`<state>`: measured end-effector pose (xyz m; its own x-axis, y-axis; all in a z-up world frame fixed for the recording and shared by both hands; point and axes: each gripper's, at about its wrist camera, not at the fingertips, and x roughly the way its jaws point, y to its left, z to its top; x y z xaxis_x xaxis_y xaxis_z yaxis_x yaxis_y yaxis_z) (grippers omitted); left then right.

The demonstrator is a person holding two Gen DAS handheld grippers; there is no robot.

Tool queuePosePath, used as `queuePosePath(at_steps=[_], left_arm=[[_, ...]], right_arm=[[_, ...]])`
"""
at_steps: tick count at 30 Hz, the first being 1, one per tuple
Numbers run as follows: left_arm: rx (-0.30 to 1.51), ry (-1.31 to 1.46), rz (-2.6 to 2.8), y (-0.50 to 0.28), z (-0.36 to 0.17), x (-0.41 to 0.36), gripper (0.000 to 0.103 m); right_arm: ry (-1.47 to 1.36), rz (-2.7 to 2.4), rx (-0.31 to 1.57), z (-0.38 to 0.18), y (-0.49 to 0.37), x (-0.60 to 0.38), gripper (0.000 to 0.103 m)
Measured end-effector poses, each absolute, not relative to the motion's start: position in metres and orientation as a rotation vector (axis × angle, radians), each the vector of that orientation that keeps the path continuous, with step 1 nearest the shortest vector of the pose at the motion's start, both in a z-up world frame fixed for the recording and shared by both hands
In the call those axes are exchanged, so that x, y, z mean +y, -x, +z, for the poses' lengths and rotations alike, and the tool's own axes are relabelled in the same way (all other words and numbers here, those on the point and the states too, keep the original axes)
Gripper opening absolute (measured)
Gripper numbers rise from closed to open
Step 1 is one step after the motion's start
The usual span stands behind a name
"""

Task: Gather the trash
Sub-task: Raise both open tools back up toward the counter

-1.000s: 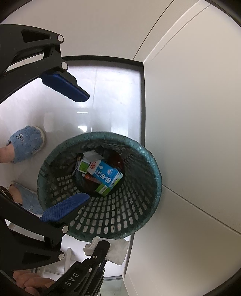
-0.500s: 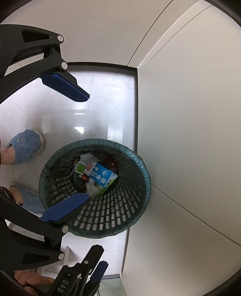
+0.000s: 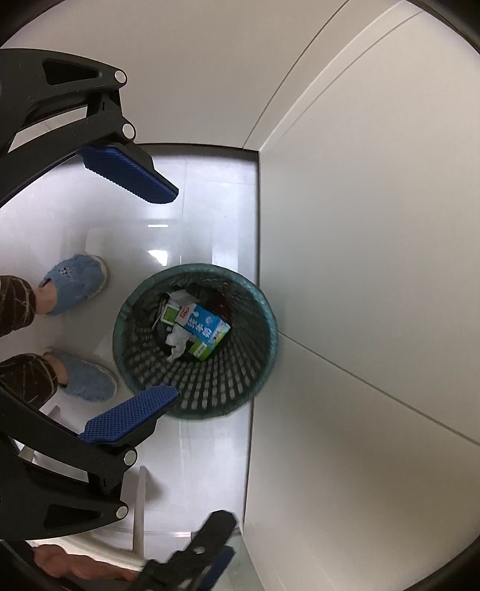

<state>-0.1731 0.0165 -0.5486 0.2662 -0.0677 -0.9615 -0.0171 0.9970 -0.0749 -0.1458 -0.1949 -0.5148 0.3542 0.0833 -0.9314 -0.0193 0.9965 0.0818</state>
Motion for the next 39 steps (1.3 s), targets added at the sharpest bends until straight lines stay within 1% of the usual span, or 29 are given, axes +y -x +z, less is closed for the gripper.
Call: queuePosePath(at_steps=[3,15,27,31,39], left_arm=[[1.273,0.069,-0.012,0.176,-0.512,0.017,0.097],[1.203,0.185,0.007,0.174,-0.361,0.036,0.097],[1.051,0.095,-0.001,0.172,-0.195,0.034,0.097],[0.991,0.103,-0.005,0.167,-0.15,0.041,0.097],[0.908,0.081,-0.025,0.147,-0.08,0.045,0.097]], right_arm=[[-0.058,0.074,1.19,-0.48,0.143,-0.196,0.095],[0.01,0.063,1.069,-0.326,0.159,-0.198,0.095],[-0.005,-0.001,0.959,-0.179,0.166,-0.202,0.095],[-0.004,-0.029,0.884,-0.131,0.166,-0.204,0.095],[-0.016,-0.078,0.758,-0.061,0.16,-0.211,0.095]])
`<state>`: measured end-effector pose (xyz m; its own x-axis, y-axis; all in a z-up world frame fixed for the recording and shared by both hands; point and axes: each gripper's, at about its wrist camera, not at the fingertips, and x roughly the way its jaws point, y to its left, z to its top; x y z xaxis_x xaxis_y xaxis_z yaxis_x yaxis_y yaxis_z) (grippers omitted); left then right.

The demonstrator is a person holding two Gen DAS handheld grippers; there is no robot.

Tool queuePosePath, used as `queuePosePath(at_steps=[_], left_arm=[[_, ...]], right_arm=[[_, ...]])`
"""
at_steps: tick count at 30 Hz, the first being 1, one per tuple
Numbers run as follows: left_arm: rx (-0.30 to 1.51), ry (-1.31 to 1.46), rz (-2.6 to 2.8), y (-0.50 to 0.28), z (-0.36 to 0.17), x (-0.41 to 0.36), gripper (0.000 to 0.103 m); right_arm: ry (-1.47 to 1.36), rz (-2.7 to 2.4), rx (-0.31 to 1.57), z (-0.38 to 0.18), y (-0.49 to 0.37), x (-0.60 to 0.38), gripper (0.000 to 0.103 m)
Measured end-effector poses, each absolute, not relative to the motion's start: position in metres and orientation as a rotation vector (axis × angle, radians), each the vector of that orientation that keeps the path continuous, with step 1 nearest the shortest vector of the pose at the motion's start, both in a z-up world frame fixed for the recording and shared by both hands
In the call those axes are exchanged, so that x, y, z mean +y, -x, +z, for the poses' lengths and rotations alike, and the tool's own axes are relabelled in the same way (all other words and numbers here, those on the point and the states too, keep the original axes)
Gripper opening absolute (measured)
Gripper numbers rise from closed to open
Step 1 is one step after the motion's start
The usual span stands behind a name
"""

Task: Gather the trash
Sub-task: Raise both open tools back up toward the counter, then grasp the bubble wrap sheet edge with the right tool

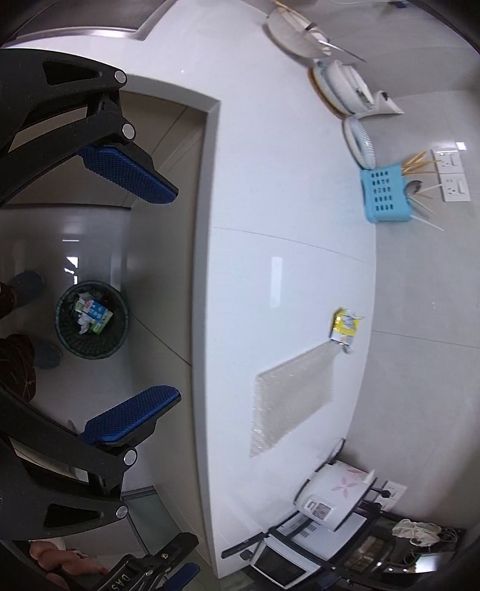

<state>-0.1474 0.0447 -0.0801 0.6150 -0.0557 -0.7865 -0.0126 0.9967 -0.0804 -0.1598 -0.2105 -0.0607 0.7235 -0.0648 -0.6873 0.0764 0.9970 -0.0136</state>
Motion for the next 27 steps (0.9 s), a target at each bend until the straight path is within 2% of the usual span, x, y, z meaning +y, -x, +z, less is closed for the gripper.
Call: queuePosePath(at_steps=[9,19,27], left_arm=[[0.866,0.077,-0.022,0.11,-0.036,0.045,0.097],[0.902,0.094,0.027,0.045,-0.044,0.047,0.097],[0.929,0.114,0.094,-0.005,-0.063,0.054,0.097]], right_arm=[[-0.001,-0.043,0.719,-0.015,0.113,-0.202,0.095],[0.026,0.045,0.78,-0.035,0.005,-0.17,0.095],[0.082,0.092,0.944,-0.084,-0.108,-0.134,0.095]])
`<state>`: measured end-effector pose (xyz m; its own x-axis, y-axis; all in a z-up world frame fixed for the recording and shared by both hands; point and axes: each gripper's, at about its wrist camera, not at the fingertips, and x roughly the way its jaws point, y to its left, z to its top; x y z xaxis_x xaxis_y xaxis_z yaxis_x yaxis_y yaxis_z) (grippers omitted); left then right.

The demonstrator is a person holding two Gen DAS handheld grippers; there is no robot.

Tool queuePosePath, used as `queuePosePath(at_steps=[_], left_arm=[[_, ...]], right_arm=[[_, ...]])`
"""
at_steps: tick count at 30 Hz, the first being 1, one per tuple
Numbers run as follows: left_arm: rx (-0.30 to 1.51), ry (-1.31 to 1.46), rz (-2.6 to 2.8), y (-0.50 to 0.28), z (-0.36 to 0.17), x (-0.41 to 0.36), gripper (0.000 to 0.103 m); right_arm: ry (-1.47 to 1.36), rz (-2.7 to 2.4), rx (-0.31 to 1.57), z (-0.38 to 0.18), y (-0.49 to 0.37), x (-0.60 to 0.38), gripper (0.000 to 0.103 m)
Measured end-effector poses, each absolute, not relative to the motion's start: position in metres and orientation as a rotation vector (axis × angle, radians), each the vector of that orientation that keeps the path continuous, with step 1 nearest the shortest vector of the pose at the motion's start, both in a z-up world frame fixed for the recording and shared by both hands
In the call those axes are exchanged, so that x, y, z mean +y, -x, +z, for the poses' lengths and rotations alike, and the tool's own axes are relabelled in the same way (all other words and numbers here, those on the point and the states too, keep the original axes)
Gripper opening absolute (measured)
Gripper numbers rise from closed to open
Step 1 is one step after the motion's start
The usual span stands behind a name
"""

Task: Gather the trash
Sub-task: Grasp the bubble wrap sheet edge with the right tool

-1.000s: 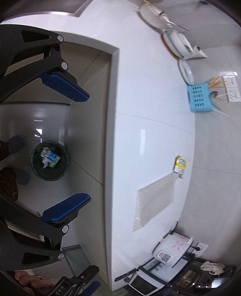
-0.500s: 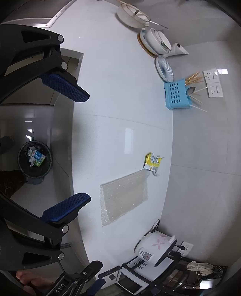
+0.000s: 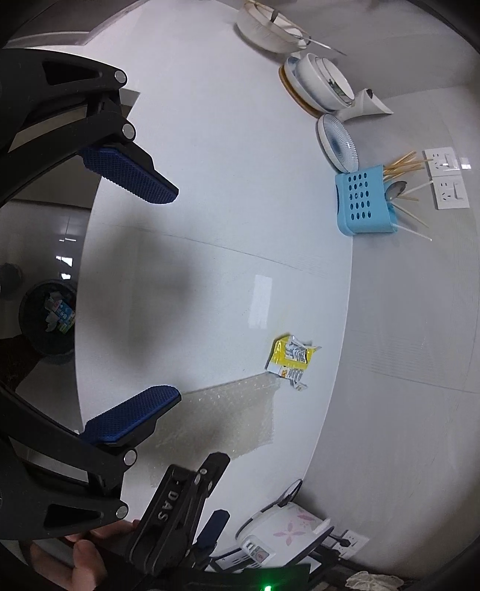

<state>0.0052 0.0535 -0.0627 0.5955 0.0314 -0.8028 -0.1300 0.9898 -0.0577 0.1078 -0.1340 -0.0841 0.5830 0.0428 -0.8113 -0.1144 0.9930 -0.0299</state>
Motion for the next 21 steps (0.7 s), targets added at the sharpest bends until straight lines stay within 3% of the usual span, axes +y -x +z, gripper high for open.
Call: queuePosePath(at_steps=[14,17,21], left_arm=[[1.005,0.154,0.167,-0.052,-0.085,0.081,0.097],[1.015,0.152,0.171,-0.058,-0.087,0.083,0.097],[1.028,0.154,0.169,-0.069,-0.091,0.083,0.097]], right_arm=[[0.063,0.05,1.241,-0.172,-0.204,-0.115,0.095],[0.002,0.043,1.316,-0.187,-0.209,-0.124,0.083],[-0.011,0.044,1.334,-0.19,-0.21,-0.129,0.079]])
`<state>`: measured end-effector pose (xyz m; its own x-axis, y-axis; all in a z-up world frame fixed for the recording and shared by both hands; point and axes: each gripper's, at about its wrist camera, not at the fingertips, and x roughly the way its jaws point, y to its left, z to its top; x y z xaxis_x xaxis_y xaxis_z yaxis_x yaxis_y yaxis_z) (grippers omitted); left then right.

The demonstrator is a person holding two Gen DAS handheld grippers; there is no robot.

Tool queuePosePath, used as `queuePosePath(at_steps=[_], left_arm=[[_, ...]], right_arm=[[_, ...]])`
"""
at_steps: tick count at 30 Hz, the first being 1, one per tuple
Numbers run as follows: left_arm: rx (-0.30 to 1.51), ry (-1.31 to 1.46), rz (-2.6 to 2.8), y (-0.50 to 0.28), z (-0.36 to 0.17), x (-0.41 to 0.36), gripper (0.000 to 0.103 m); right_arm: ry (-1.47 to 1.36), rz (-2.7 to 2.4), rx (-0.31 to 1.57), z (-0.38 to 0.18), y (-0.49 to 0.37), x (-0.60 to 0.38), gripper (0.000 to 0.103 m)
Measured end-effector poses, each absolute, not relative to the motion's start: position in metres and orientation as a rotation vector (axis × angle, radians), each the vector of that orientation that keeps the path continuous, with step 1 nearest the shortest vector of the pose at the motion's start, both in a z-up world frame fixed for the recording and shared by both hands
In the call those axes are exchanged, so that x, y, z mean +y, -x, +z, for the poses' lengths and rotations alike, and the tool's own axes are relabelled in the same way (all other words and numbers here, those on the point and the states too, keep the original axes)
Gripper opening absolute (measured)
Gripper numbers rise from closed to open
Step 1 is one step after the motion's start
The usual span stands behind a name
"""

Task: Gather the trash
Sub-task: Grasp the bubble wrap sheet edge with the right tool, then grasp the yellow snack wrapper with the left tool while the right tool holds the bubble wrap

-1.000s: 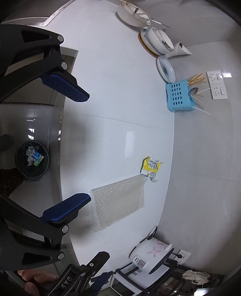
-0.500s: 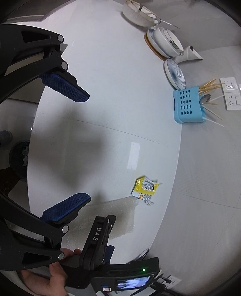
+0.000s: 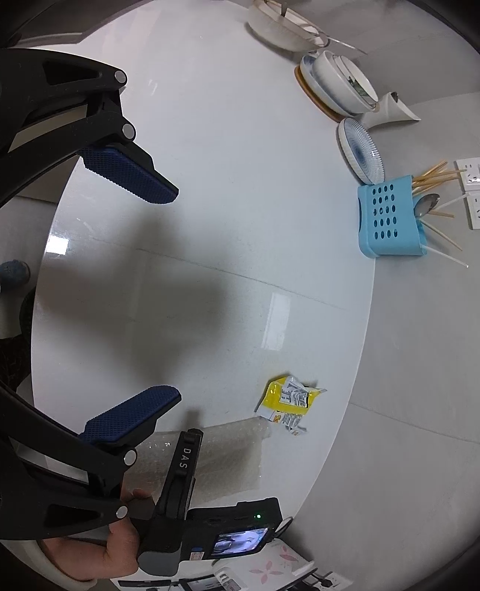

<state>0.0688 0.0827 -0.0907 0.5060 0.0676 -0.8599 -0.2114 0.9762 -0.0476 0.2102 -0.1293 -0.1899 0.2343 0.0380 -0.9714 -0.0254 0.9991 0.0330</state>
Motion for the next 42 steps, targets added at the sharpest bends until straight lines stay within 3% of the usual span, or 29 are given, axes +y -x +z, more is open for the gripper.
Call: queuePosePath(at_steps=[6,9,12,26,42], left_arm=[[1.031,0.166,0.164,-0.081,-0.092,0.079,0.097],[1.031,0.166,0.159,-0.085,-0.091,0.075,0.097],[1.034,0.166,0.154,-0.088,-0.092,0.072,0.097],[1.021,0.133,0.095,-0.126,-0.092,0.04,0.097],[0.986,0.066,-0.02,-0.236,-0.123,-0.03,0.097]], right_arm=[[-0.011,0.035,1.378,-0.189,-0.214,-0.132,0.069],[-0.033,0.014,1.383,-0.186,-0.215,-0.139,0.049],[-0.073,0.037,1.396,-0.184,-0.216,-0.151,0.011],[-0.085,0.036,1.25,-0.127,-0.193,-0.211,0.008],[-0.012,-0.021,1.095,-0.069,-0.195,-0.295,0.008]])
